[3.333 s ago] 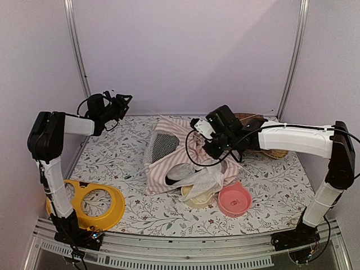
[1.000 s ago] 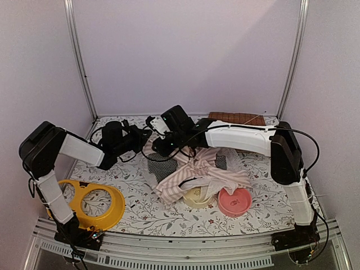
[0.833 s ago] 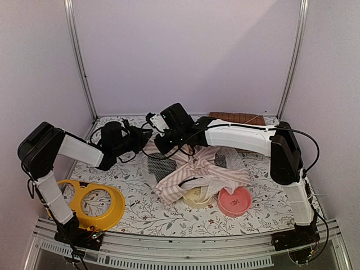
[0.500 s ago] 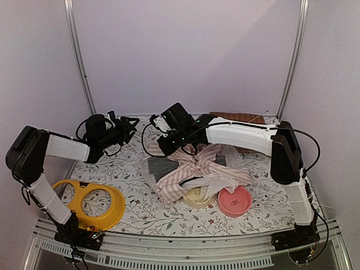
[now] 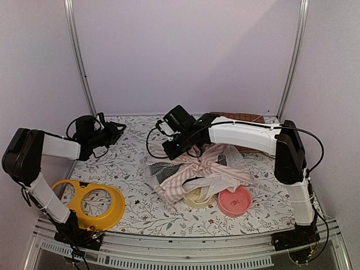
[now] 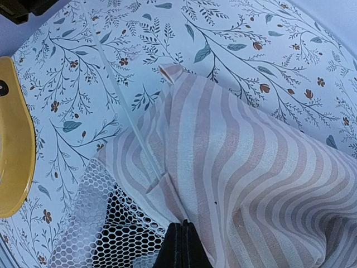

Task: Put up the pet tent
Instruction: Adjust the tent pole of the tent.

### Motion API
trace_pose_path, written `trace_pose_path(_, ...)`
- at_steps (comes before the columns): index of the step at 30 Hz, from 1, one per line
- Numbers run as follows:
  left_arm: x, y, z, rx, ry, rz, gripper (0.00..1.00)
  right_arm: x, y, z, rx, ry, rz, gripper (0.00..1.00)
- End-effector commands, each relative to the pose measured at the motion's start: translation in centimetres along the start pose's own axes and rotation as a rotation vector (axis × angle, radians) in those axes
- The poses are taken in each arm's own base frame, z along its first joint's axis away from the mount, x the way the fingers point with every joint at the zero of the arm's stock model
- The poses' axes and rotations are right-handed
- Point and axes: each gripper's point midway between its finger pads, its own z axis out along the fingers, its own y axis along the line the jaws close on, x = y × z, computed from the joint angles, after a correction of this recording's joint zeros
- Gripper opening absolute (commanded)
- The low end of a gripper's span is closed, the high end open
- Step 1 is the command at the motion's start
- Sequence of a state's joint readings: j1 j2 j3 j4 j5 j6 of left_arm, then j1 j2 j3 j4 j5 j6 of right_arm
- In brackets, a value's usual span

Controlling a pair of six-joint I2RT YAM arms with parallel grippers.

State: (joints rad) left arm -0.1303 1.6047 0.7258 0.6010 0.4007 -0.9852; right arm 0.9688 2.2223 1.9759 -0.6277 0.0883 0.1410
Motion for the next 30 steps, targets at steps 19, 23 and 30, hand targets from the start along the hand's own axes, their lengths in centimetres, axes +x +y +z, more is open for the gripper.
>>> trace_pose_path(19,3.5,1.9,0.4,0.009,0.128,-0.027,0.14,0.3,-0.6,-1.7,0.027,0.015,0.035,0.0)
trace_pose_path(23,4.9,1.4,0.9,0.023,0.165,-0.021,0.0,-0.2,-0.2,-1.8,0.006,-0.002,0.022,0.0)
trace_pose_path(30,7.3,-0.4,1.9,0.096,0.245,-0.066,0.0,-2.2,1.6,-2.3,-0.077,-0.086,-0.076,0.36)
